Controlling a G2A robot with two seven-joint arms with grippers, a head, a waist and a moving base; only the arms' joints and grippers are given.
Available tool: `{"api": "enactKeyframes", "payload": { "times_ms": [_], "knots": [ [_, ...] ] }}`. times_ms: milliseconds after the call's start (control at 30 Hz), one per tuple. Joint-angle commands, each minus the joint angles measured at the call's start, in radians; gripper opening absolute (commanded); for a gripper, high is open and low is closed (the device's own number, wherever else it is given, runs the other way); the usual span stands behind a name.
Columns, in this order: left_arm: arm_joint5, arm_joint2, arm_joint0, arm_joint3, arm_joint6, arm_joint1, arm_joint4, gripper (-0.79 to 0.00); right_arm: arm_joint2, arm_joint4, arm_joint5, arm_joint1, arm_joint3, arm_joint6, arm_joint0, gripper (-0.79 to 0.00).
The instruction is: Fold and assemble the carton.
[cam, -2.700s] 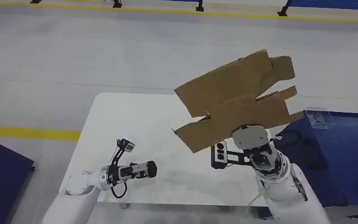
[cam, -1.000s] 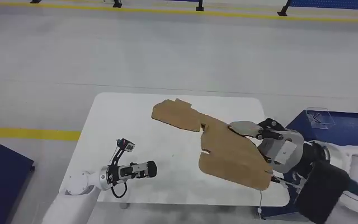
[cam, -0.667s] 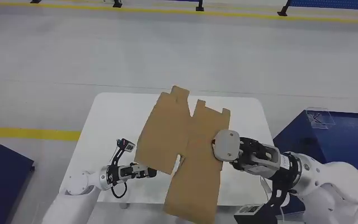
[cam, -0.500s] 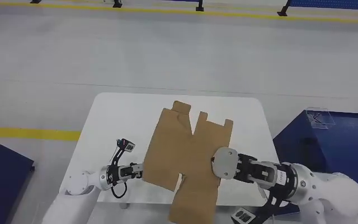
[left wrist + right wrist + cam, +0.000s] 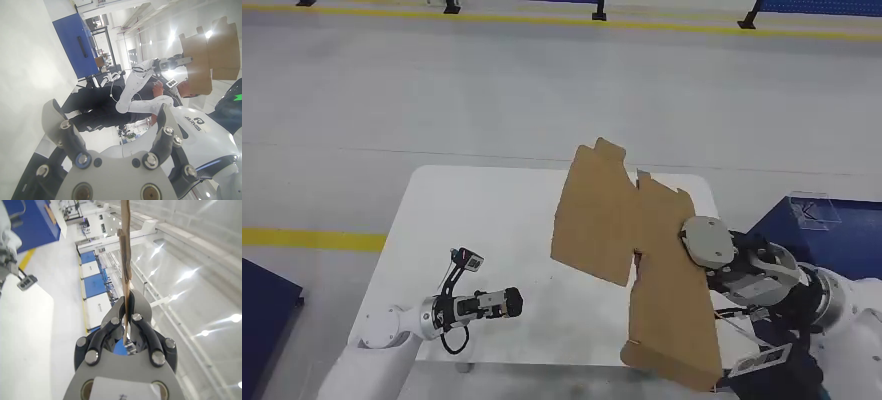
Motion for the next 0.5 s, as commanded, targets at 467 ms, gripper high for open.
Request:
{"api": "enactKeyframes", "payload": {
  "times_ms": [467],
  "knots": [
    [0.000,0.000,0.000,0.000,0.000,0.000,0.000,0.000,-0.168,1.860,0.044,0.068,0.102,1.273,0.046,-0.785]
  ]
}}
